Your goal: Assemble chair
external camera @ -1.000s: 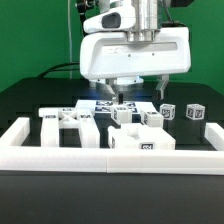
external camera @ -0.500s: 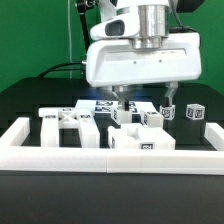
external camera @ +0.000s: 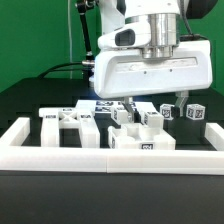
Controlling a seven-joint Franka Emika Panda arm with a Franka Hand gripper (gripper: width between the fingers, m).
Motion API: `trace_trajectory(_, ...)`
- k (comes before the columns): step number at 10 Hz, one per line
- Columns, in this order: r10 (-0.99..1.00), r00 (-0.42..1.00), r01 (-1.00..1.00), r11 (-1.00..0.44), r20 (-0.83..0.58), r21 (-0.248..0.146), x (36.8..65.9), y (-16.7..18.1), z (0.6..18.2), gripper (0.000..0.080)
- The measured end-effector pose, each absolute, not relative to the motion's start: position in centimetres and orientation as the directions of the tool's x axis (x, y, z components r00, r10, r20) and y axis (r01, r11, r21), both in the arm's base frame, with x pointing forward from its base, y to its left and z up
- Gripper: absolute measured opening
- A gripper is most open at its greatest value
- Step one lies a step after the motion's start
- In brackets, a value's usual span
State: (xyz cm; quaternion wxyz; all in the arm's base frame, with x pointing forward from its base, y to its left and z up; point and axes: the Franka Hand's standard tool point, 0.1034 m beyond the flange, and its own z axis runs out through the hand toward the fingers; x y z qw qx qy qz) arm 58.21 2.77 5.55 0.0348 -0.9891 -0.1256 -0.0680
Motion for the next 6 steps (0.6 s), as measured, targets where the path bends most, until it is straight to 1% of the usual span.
trace_trajectory(1, 0.240, 0.960, 0.250, -0.967, 0.146, -0.052, 58.2, 2.7, 5.4, 0.0649)
trace_trajectory(3, 0.227, 0.961, 0.238, -0.970, 0.157, -0.049, 57.3, 2.9, 3.5, 0.0649)
trace_trajectory(6, 0.233, 0.960, 0.243, -0.969, 0.155, -0.049, 56.9, 3.3, 2.0, 0.0649)
